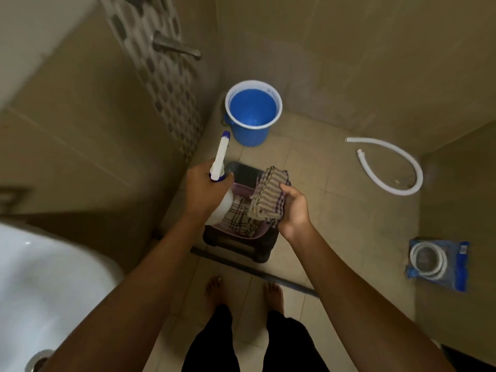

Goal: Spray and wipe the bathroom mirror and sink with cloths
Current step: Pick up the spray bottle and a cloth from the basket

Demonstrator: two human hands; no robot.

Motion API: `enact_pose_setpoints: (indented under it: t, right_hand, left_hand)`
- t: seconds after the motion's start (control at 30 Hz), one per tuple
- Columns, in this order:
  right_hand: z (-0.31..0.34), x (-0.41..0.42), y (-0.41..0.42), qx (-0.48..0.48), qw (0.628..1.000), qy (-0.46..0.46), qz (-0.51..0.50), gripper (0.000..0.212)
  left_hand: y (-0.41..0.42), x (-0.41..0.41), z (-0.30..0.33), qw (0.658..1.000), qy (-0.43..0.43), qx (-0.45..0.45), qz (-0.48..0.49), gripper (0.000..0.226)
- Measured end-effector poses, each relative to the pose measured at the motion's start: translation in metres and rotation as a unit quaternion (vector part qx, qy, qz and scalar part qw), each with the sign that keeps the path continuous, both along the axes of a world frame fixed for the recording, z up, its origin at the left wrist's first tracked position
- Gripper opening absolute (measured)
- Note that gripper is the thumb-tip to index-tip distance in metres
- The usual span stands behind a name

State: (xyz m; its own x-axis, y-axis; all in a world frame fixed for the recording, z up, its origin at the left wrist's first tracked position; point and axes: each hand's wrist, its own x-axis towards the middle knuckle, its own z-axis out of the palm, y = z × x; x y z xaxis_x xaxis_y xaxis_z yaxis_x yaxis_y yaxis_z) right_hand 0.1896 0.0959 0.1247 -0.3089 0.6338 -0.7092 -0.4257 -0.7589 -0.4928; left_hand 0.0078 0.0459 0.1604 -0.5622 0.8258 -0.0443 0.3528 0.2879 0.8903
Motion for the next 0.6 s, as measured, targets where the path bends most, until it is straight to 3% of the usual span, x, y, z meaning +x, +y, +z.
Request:
enact_pose_setpoints:
  t: [0.27, 0.43, 0.6]
  right_hand:
    - [0.064, -0.021, 0.013, -0.022, 0.996, 0.078, 0.03, 0.041]
    - [0.106, -0.051, 0.003, 0.007, 0.972, 0.217, 0.089, 0.078]
    - [0.142, -0.085, -0.026, 0.02, 0.952, 0.226, 0.205, 0.09]
  left_hand:
    - [-0.009, 0.007, 0.07, 0.995, 0.011, 0.061, 0.075, 0.025]
    - [-0.035, 0.003, 0.108, 0.981, -0.005, 0.054, 0.184, 0.026]
    - [-0.088, -0.011, 0.147, 0.954, 0.095, 0.086, 0.272, 0.022]
